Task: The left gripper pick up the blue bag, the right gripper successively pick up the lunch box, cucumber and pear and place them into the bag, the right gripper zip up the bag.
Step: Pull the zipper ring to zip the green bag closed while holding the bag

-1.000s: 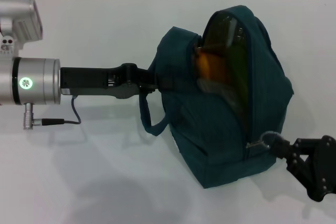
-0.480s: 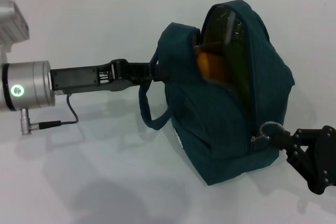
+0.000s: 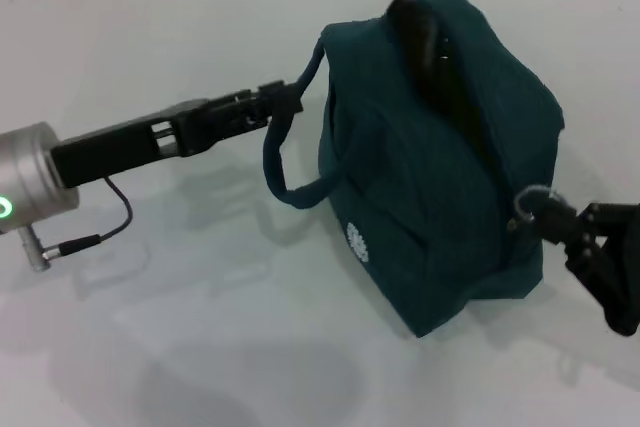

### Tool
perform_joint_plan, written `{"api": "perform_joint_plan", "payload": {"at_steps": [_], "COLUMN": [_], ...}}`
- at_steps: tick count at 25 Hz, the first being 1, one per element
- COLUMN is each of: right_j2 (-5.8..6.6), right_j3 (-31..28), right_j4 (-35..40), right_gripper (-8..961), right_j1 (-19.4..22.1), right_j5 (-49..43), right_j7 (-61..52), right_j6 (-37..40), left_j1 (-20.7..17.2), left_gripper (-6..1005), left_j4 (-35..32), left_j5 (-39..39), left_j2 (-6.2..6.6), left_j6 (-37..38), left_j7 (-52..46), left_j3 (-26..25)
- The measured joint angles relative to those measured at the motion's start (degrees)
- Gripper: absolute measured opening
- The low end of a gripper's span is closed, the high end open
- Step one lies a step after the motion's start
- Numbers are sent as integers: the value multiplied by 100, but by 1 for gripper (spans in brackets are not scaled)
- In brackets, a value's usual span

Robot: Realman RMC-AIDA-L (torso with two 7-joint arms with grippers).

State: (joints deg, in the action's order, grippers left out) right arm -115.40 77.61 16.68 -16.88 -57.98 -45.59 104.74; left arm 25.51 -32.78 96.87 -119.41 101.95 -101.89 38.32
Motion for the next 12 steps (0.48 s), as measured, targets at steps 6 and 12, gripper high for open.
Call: {"api": "perform_joint_plan", "payload": {"at_steps": [6,12], "right_j2": [-9,-26], "right_j3": [15,21], "right_j4": [45,46], "right_gripper": [2,2], "right_j1": [-130,-508], "right_j5": [259,563], "right_j7": [188,215], "right_j6": [52,48], "left_j1": [-114,-353], "left_gripper": [693,740], "left_j4": [214,565], "left_j5": [-197,-198], "left_j2": [-10,-11], "left_j6": [451,553], "left_j7": [869,1819], "left_j3": [-5,-28]}}
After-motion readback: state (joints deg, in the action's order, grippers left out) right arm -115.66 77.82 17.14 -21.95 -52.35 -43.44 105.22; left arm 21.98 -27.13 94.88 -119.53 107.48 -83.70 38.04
